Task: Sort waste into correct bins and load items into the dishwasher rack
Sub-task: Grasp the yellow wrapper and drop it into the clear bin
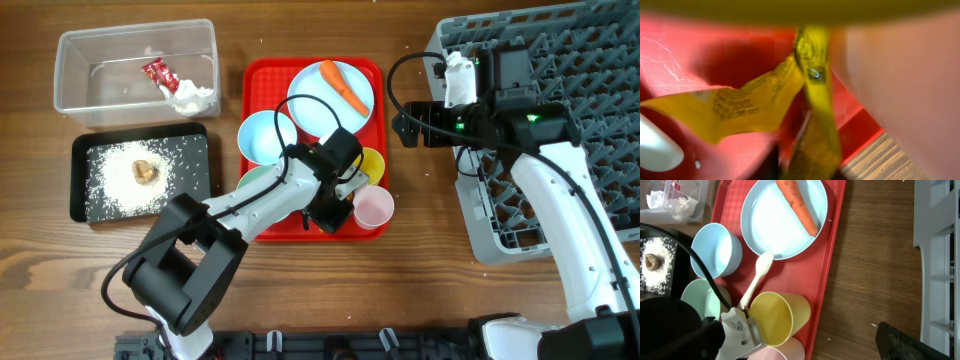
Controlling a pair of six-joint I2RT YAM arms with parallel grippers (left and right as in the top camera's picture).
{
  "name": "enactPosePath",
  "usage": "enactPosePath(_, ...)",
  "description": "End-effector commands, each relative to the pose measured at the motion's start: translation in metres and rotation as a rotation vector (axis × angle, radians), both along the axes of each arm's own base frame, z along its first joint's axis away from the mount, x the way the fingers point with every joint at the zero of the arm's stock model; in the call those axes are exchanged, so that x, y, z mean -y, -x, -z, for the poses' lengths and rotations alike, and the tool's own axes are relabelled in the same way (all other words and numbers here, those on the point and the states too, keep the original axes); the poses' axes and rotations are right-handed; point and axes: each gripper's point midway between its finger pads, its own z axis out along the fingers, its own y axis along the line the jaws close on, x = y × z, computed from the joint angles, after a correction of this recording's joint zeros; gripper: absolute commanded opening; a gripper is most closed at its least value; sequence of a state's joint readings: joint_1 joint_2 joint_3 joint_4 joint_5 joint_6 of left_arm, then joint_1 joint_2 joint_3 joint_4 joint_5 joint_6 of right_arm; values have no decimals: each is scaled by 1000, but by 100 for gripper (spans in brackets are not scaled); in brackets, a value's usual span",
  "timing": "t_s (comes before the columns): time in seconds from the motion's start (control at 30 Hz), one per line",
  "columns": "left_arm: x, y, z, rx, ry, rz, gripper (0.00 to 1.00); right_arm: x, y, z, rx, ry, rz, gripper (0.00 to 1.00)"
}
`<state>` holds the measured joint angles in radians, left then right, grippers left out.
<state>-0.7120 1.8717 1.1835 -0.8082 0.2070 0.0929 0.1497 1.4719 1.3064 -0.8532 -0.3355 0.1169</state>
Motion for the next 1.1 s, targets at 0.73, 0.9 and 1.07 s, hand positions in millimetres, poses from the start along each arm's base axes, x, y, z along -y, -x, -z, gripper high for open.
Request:
enactPosePath(0.73,-341,-291,-92,649,257,-1075,34,-2,-11,-8,36,-8,13,100)
enactPosePath(0.9,-350,-290,-93,656,251,-1090,100,-2,-12,-8,39,-9,13,100)
enactPosePath(1.07,-320,-264,-181,700,394,-1009,100,-3,-15,-10,55,-11,13,99)
